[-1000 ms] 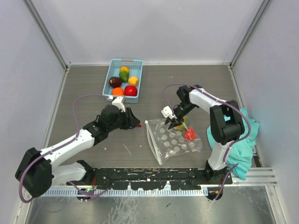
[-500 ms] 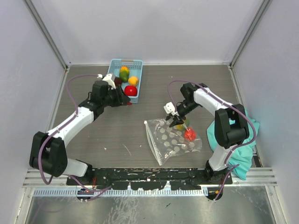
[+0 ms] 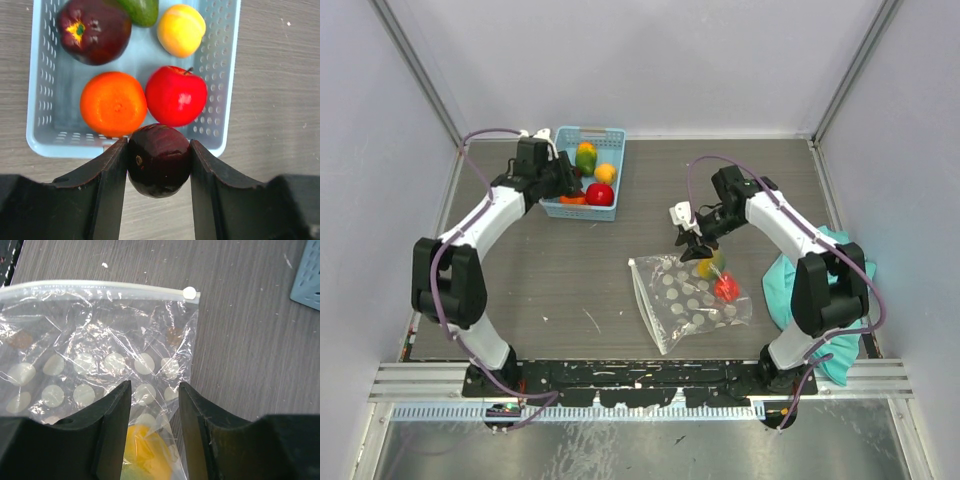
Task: Open the zip-top bag and remove the fake food
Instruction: Place the fake fruit in the bin.
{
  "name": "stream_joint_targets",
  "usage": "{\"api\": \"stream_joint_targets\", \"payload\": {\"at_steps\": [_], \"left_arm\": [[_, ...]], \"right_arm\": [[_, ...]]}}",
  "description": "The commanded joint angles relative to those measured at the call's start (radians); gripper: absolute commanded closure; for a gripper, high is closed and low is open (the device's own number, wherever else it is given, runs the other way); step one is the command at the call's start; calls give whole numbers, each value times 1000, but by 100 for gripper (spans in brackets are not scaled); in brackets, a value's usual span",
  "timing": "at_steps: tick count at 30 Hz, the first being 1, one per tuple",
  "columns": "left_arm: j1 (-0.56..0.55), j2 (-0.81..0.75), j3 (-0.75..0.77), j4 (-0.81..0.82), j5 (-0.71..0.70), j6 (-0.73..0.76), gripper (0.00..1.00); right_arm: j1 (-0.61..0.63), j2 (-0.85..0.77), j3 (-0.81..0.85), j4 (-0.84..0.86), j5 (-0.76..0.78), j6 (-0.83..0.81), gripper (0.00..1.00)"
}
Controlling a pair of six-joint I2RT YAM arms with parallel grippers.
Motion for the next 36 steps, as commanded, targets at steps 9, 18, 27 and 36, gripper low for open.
{"api": "stream_joint_targets", "payload": {"at_steps": [9, 18, 27, 36], "left_arm": [[31, 181, 243, -180, -164, 54, 83], [53, 265, 339, -242, -198, 54, 47], [71, 232, 363, -235, -219, 48, 2], [82, 27, 299, -244, 57, -121, 2]], "right_arm": [[-1, -182, -75, 160, -55, 354, 51], [-1, -165, -86, 153, -56, 338, 51], [-2, -156, -86, 149, -48, 334, 51], [-2, -161, -87, 141, -25, 351, 50]]}}
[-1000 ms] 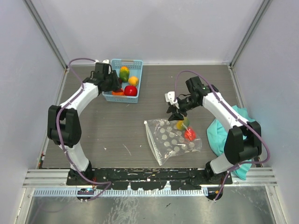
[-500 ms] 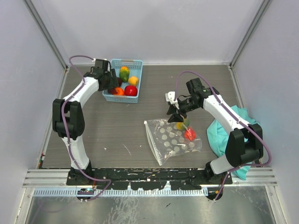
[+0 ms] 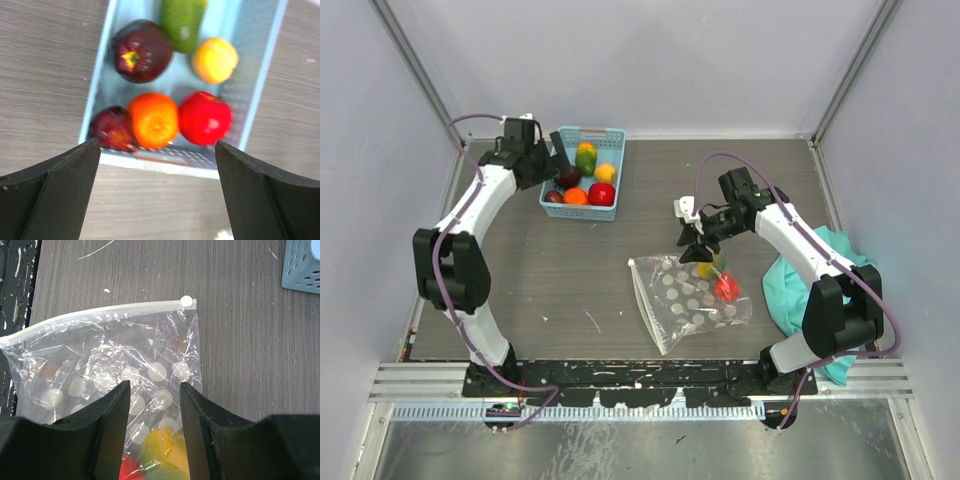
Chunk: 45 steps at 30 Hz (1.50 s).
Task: Open the zip-top bag and remove the fake food
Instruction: Place the fake fruit in the bin, then pick up the fake fruit from the zipper food storage bag.
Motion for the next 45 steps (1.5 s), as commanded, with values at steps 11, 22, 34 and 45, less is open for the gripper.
{"api": "stream_joint_targets", "payload": {"at_steps": [11, 22, 34, 45], "left_arm": [[-249, -433, 39, -167, 31, -329, 2], [-304, -531, 270, -324, 72, -447, 2], [-306, -506, 456, -436, 117, -416, 2], [-310, -688, 125, -200, 185, -328, 2]], "right_arm": [[-77, -10, -12, 14, 57, 65, 48], [-132, 41, -10, 17, 96, 70, 47], [-204, 52, -5, 25, 63, 95, 47], [-205, -16, -13, 47, 40, 121, 47]]}}
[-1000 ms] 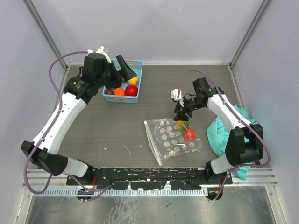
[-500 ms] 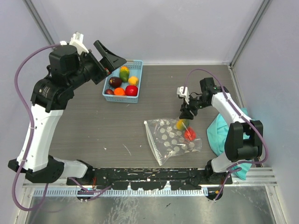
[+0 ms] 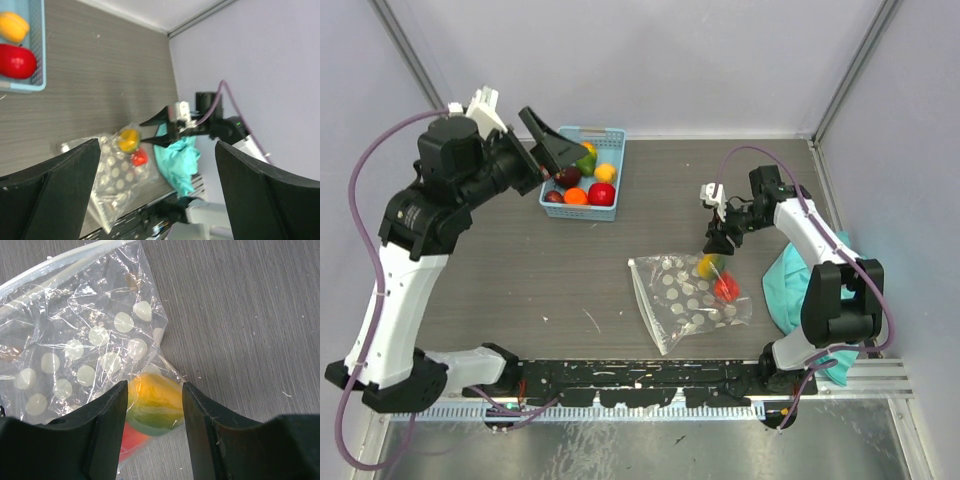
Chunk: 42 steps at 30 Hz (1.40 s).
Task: Open the zip-top bag and remove the fake food
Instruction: Pick up the fake fruit from the zipper food storage bag.
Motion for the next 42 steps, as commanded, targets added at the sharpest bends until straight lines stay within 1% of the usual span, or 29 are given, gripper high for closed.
{"api": "stream_joint_targets", "payload": {"at_steps": [1, 3, 5, 9, 14, 18, 20, 23, 26, 28, 30, 33, 37, 42], "left_arm": [[-3, -150, -307, 235, 54, 98, 2], [-4, -230, -506, 403, 90, 114, 2], [-3, -305, -671, 521, 104, 109, 2], [-3, -386, -897, 692, 128, 89, 2], [-4, -428, -1070, 850, 188, 55, 2], [-3, -440, -1172, 903, 166, 36, 1], [-4, -433, -1213, 918, 166, 18, 2], [-3, -415, -1292, 979, 191, -44, 11], [-6, -391, -1357, 1043, 244, -112, 30], [-18, -367, -1397, 1095, 273, -135, 40], [-48, -354, -1421, 1105, 266, -131, 49], [-121, -323, -1446, 1109, 214, -108, 60], [-203, -246, -1465, 1124, 159, -72, 69], [-271, -151, -1470, 1187, 111, -64, 77]], "right_arm": [[4, -70, 3, 26, -47, 23, 47], [4, -81, 0, 29, -40, 26, 47], [4, -91, 0, 31, -28, 36, 47], [4, -104, -4, 36, 8, 54, 47], [3, -101, 6, 52, 50, 119, 47], [-4, -108, -5, 112, 113, 197, 46], [-16, -101, -5, 145, 147, 259, 46], [-39, -80, 10, 153, 170, 316, 46], [-42, -79, 6, 129, 190, 320, 46], [-42, -91, -16, 106, 191, 288, 44], [-42, -108, -45, 91, 208, 256, 43], [-42, -137, -88, 79, 215, 203, 41], [-42, -161, -123, 77, 188, 141, 41], [-42, -155, -129, 118, 201, 186, 41]]}}
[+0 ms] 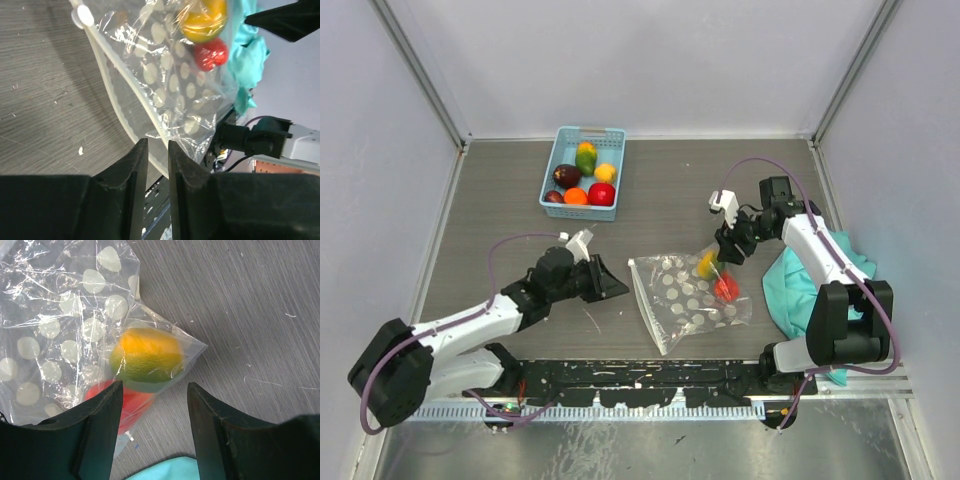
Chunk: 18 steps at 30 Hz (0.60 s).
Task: Open the zip-top bag and remove the fake food
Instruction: Pick up the fake fruit from the zipper food storage bag.
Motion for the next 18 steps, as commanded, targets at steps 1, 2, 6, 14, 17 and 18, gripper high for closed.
{"api": "stream_joint_targets", "payload": {"at_steps": [1, 2, 6, 14, 17, 18], "left_arm": [[-52, 62, 9, 112, -70, 37, 78], [-64, 81, 14, 114, -84, 41, 79], [-104, 148, 24, 132, -121, 45, 81], [-133, 258, 63, 168, -120, 51, 81], [-134, 298, 78, 189, -111, 52, 81], [-135, 315, 82, 199, -108, 50, 81]], "right_arm": [[1, -32, -1, 55, 3, 27, 42], [1, -31, -1, 66, 9, 42, 42], [3, -15, -1, 76, 37, 58, 43], [19, 36, -3, 52, 91, 39, 49], [25, 57, 0, 47, 114, 38, 50], [27, 64, 0, 44, 125, 36, 52]]}}
